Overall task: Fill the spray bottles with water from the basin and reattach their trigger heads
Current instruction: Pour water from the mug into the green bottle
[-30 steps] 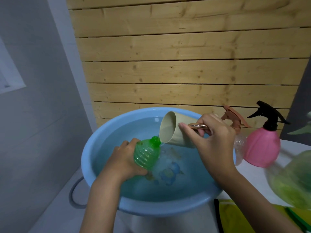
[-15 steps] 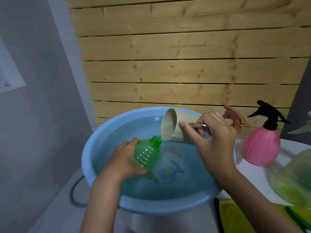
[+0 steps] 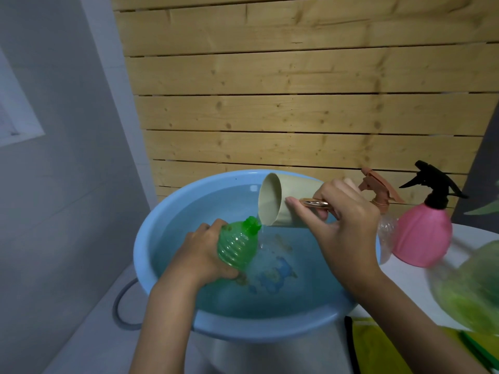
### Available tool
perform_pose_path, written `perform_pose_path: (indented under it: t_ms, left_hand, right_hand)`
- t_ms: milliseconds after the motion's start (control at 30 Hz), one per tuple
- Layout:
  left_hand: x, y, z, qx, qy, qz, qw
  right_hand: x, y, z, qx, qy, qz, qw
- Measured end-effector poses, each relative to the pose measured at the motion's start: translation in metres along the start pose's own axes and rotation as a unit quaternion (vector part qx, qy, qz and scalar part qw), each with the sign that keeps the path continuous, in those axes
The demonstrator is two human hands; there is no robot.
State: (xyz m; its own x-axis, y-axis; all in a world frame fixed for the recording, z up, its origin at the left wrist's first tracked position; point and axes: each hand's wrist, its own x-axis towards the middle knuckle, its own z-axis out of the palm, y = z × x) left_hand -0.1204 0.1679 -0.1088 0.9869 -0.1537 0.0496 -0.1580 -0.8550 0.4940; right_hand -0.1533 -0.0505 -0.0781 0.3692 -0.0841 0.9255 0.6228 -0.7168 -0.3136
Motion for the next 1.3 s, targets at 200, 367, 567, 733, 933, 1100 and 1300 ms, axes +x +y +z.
perform_pose_path:
  t_ms: [200, 367, 567, 733, 933, 1100, 1300]
  left_hand:
    - [-0.002, 0.002, -0.001, 0.013, -0.003, -0.005, 1.0]
    - [-0.003, 0.003, -0.002, 0.024, -0.007, -0.006, 1.0]
    - [-0.002, 0.002, -0.002, 0.015, -0.005, 0.003, 1.0]
    - [-0.001, 0.001, -0.002, 0.012, -0.009, 0.003, 1.0]
    - [-0.001, 0.001, -0.002, -0.003, 0.012, 0.013, 1.0]
    - [-0.001, 0.003, -0.004, -0.012, 0.061, 0.025, 0.998]
    - [-0.005, 0.009, -0.01, -0.05, 0.135, 0.042, 0.989]
  right_hand:
    - [0.0, -0.001, 0.001, -0.011, 0.001, -0.014, 1.0]
    - [0.0, -0.001, 0.0, -0.014, -0.006, -0.026, 1.0]
    - [0.001, -0.005, 0.001, -0.024, -0.012, -0.052, 0.998]
    - [0.001, -0.006, 0.002, -0.053, -0.015, -0.074, 0.996]
    - [0.002, -0.008, 0.003, -0.059, -0.043, -0.12, 0.99]
    - [0.003, -0.01, 0.007, -0.077, -0.061, -0.17, 0.98]
    - [0.014, -0.009, 0.009, -0.099, -0.053, -0.186, 0.976]
